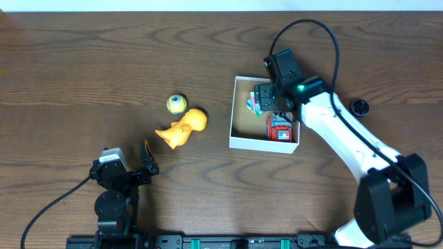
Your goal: Pack container
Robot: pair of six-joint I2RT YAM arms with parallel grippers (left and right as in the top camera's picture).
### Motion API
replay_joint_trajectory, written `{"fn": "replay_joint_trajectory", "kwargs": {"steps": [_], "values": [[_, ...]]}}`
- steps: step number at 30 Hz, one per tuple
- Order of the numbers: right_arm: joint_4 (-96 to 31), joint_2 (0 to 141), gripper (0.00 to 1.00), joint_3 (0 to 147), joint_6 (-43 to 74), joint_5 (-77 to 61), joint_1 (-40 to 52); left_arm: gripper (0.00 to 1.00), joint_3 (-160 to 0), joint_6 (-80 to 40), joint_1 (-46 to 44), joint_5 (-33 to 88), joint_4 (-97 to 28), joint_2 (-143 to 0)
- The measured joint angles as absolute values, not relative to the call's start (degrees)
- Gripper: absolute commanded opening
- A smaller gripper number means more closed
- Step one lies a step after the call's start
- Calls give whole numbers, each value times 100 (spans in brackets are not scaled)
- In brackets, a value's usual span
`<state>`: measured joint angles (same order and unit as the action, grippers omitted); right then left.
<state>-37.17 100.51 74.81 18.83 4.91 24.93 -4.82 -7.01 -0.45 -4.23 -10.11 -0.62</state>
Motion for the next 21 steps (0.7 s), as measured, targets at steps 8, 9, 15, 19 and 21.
{"fn": "replay_joint_trajectory", "kwargs": {"steps": [8,9,15,19,21], "values": [[-3439,10632,75,7481,1892,519,2567,98,-482,-701,-45,-423,-1011,-62],[-3437,10687,73,7481,1892,517,2602,98,-482,-701,-45,-423,-1011,-62],[-3341,10914,64,7481,1903,519,2757,98,-482,-701,-45,-423,-1011,-62],[-3326,10962,55,7478,1920,539,2794,98,-482,-701,-45,-423,-1011,-62],[-3317,10962,53,7478,1931,541,2794,98,-482,-701,-45,-423,-1011,-62]]}}
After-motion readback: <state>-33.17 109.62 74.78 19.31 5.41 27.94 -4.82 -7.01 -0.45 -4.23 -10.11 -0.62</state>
